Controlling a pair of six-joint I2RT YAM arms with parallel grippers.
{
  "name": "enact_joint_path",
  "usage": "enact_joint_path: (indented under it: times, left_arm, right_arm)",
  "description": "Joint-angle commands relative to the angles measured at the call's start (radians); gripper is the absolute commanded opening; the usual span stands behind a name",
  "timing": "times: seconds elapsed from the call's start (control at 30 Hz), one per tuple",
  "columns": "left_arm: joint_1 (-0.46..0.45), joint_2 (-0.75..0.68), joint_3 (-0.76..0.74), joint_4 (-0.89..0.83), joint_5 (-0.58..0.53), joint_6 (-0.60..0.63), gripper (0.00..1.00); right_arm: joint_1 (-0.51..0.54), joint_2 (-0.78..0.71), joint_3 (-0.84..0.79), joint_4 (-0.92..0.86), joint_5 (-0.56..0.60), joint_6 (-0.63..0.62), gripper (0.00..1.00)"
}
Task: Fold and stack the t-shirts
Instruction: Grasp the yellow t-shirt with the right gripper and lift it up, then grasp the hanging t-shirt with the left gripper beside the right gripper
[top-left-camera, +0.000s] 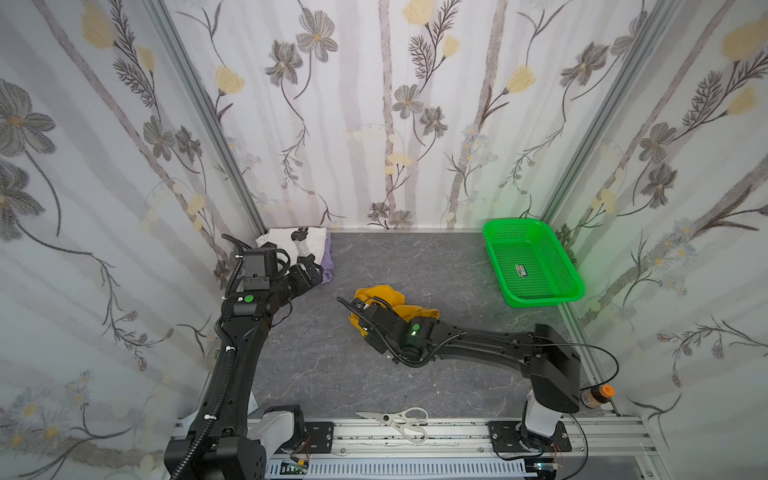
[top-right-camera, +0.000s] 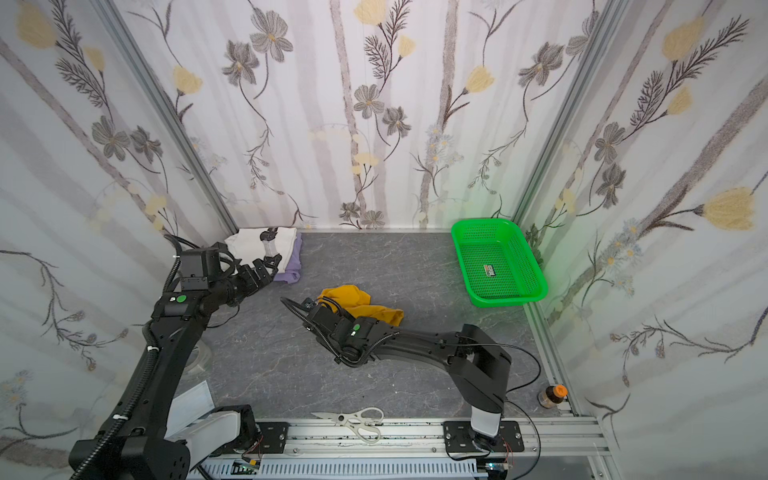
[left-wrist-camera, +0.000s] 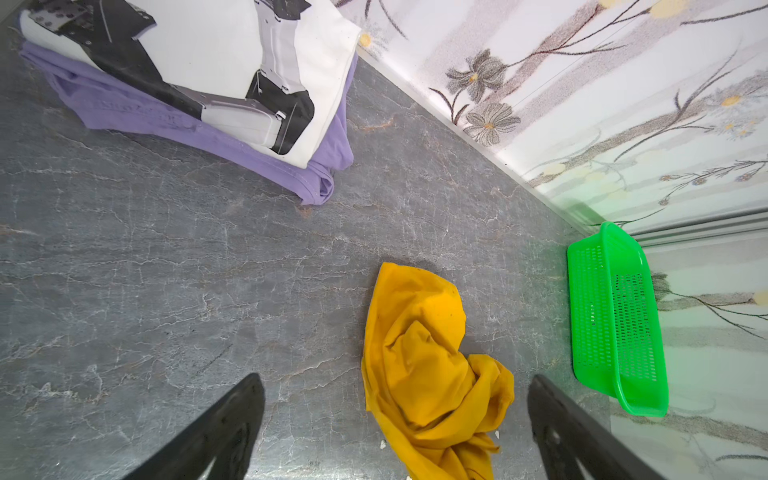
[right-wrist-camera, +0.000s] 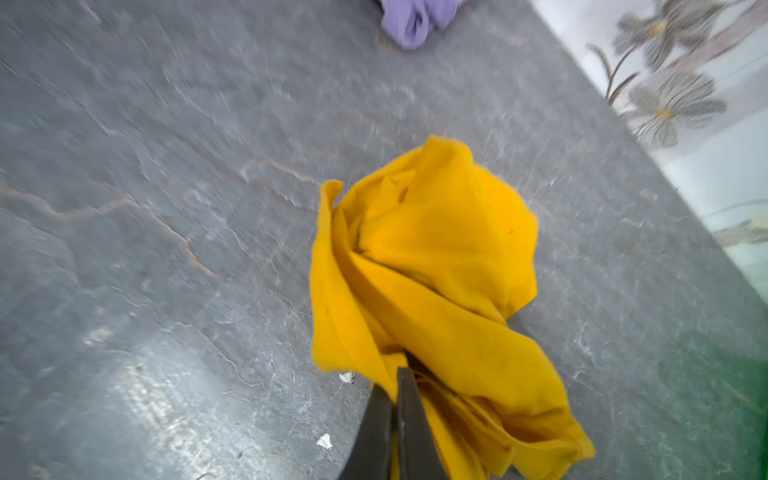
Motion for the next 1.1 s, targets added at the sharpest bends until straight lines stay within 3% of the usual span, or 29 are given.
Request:
enact_joint_path:
  times: [0.0,0.27,0.37,0.43,0.63,0.77,0.9,1.07]
  left_arm:
    - [0.010,-0.005,0.016,-0.003,0.012,0.024,1.00]
    - [0.093,0.025,0.125,-0.113,-0.072,0.026,1.00]
    - [0.158,0.006,0.120,-0.028,0.090,0.007,1.00]
    - [0.164,-0.019,0.113,0.056,0.222,0.016,1.00]
    - [0.137,-0.002,0.100,0.217,0.502,-0.027,1.00]
    - [0.033,-0.019,0.073,0.406,0.718,-0.079,1.00]
    - [-0.119,-0.038,0.138,0.265,0.704,0.108,1.00]
    - [-0.159,-0.028,0.140,0.262,0.698,0.132,1.00]
  right_arm:
    - [-0.026,-0.060,0.090,-0.001,-0.084,-0.089,0.00]
    - [-0.157,0.003,0.583,-0.079,-0.272,-0.202,0.00]
    - [-0.189,0.084,0.818,-0.173,-0.296,-0.217,0.00]
    - [-0.211,0.104,0.880,-0.201,-0.324,-0.202,0.00]
    - [-0.265,0.073,0.882,-0.215,-0.406,-0.145,0.00]
    - [-0.304,0.070,0.882,-0.271,-0.386,-0.089,0.00]
    - [-0.344,0.092,0.875,-0.360,-0.421,-0.049,0.00]
    - [-0.347,0.078,0.816,-0.371,-0.443,-0.049,0.00]
